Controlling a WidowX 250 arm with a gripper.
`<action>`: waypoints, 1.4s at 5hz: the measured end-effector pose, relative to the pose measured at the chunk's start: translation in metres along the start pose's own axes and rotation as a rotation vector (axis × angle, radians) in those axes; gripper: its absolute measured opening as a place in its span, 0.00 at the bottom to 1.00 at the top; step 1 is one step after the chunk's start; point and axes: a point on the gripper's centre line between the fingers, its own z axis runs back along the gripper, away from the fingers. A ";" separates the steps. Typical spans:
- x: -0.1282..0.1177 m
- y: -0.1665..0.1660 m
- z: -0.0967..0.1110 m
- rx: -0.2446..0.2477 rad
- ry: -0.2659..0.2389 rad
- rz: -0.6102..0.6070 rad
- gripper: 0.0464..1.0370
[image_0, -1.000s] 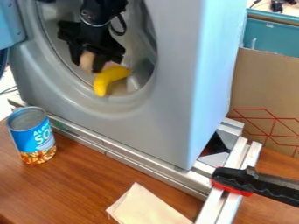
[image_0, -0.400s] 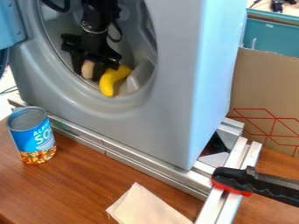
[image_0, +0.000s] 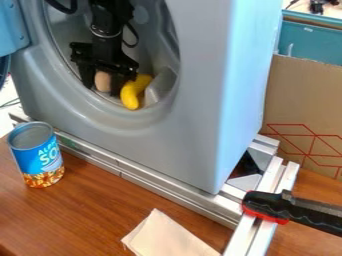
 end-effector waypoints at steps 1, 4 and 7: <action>-0.001 0.003 0.002 -0.002 -0.010 0.017 0.97; -0.026 0.029 0.042 -0.008 -0.093 0.041 0.96; -0.137 0.047 0.047 -0.068 -0.020 -0.103 0.96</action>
